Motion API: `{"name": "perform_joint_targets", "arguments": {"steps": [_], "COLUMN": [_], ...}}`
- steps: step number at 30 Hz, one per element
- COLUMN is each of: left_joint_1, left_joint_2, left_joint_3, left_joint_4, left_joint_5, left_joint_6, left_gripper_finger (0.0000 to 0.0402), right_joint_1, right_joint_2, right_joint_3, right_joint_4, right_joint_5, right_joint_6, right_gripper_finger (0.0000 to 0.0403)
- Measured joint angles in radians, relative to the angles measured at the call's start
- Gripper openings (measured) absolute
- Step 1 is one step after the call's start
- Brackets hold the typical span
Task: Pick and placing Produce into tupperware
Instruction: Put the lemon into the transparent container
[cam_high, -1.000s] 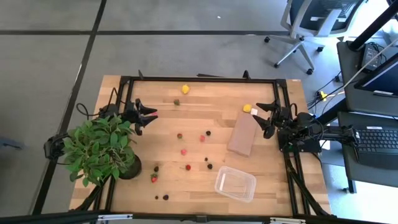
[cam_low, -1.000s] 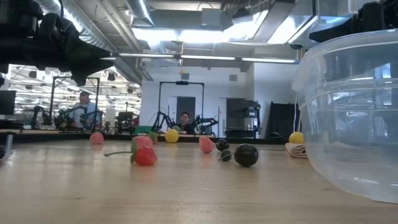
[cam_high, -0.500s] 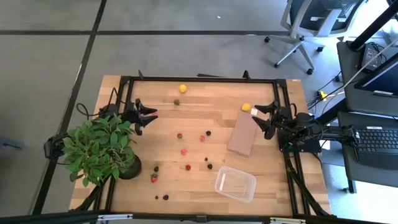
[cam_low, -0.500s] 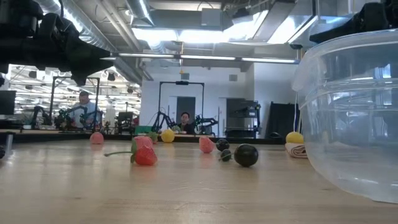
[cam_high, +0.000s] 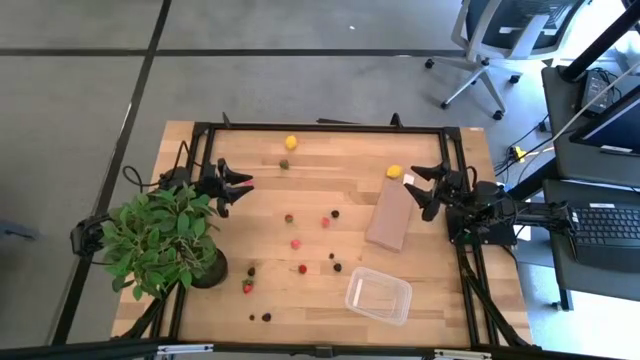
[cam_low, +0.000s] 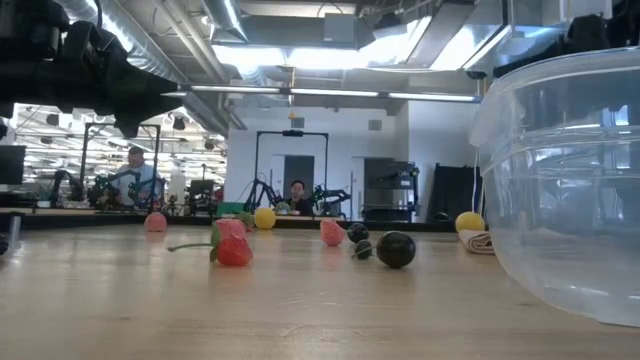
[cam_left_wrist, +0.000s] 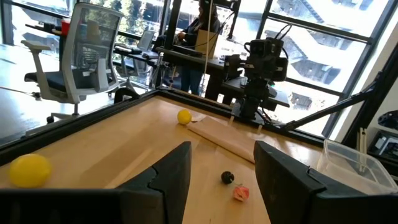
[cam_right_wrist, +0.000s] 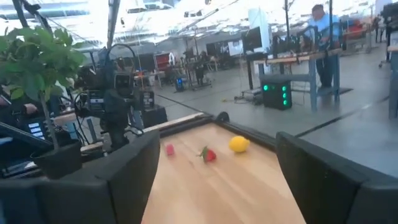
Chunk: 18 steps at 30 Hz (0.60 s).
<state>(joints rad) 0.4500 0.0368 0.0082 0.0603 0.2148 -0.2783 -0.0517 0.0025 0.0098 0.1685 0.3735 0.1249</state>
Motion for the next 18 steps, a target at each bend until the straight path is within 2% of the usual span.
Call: {"name": "perform_joint_targets", "arguments": {"steps": [5,12,18], "left_joint_1": [0.000,0.000,0.000], "left_joint_2": [0.000,0.000,0.000], "left_joint_3": [0.000,0.000,0.000], "left_joint_4": [0.000,0.003,0.005], "left_joint_5": [-0.087,-0.331,-0.362], "left_joint_6": [0.000,0.000,-0.001], "left_gripper_finger": [0.0165,0.0165,0.0165], "right_joint_1": [0.000,0.000,0.000], "right_joint_2": [0.000,0.003,0.111], "right_joint_3": [0.029,0.092,0.260], "right_joint_4": [-0.001,-0.006,-0.138], "right_joint_5": [-0.023,-0.045,-0.045], "right_joint_6": [-0.007,-0.074,-0.104], "right_gripper_finger": [0.0337,0.0346,0.0346]}}
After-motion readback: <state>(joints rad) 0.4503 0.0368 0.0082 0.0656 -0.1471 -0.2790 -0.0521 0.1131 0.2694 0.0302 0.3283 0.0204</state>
